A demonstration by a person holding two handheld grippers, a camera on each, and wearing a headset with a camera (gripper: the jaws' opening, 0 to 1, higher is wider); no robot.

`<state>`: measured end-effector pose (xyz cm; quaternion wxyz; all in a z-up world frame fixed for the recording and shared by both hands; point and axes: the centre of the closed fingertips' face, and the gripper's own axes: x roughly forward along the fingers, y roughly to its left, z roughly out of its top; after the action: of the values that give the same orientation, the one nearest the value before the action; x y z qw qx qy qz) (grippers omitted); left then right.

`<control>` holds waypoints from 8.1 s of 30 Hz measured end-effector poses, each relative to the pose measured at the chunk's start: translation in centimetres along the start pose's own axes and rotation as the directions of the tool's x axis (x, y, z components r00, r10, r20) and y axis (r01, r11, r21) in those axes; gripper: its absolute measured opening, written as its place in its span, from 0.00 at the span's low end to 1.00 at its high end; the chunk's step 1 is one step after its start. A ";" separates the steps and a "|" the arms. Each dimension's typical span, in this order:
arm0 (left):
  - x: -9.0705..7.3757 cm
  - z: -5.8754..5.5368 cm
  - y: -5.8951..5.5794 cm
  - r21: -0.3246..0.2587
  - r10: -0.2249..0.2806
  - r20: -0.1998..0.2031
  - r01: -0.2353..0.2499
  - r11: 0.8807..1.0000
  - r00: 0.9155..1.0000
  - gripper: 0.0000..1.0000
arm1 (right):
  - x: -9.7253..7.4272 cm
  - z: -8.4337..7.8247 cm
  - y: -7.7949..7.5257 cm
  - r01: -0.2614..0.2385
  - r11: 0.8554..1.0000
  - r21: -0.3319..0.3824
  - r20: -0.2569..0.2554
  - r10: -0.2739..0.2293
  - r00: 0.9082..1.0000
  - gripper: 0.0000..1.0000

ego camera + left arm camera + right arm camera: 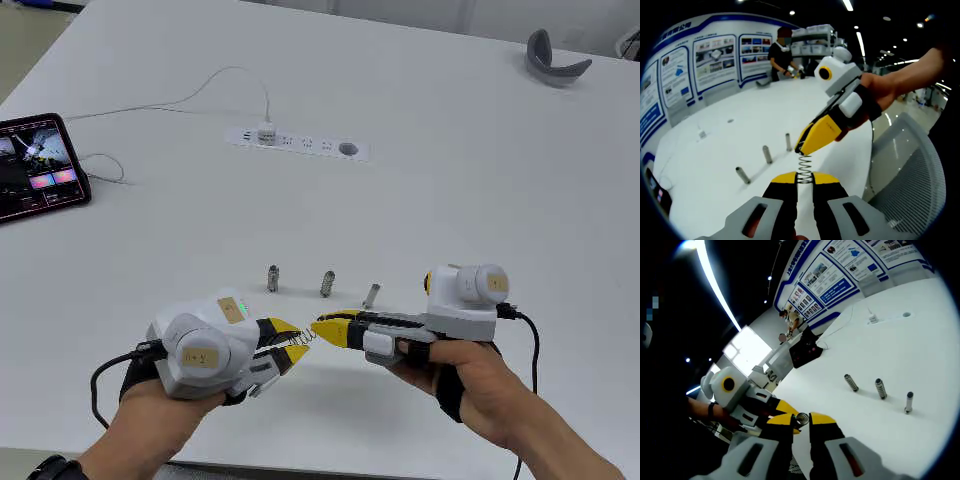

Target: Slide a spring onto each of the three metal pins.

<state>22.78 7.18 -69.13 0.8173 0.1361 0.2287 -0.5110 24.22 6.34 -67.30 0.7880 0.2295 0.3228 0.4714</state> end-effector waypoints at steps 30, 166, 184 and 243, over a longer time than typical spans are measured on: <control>2.1 3.5 -1.0 0.004 -0.157 0.067 0.157 0.988 0.985 0.09 | -1.9 1.8 1.2 -0.097 0.869 -0.485 -0.377 -0.107 0.920 0.13; -4.5 -5.4 5.8 -0.275 0.140 -0.083 -0.158 0.948 0.987 0.69 | -5.1 2.4 -13.6 -0.059 0.760 -0.647 -0.600 -0.459 0.656 0.13; -4.9 -5.8 5.9 -0.288 0.145 -0.087 -0.164 0.944 0.986 0.69 | -3.7 1.8 -14.2 -0.092 0.749 -0.657 -0.616 -0.461 0.639 0.13; -5.7 -6.3 6.4 -0.291 0.164 -0.104 -0.188 0.938 0.981 0.68 | -2.5 -1.2 -17.8 -0.091 0.709 -0.700 -0.602 -0.516 0.610 0.28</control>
<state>24.92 17.27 -71.73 0.8614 0.0504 0.3223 -0.3894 33.07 -3.89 -79.23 0.6548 -0.3353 0.4586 0.4986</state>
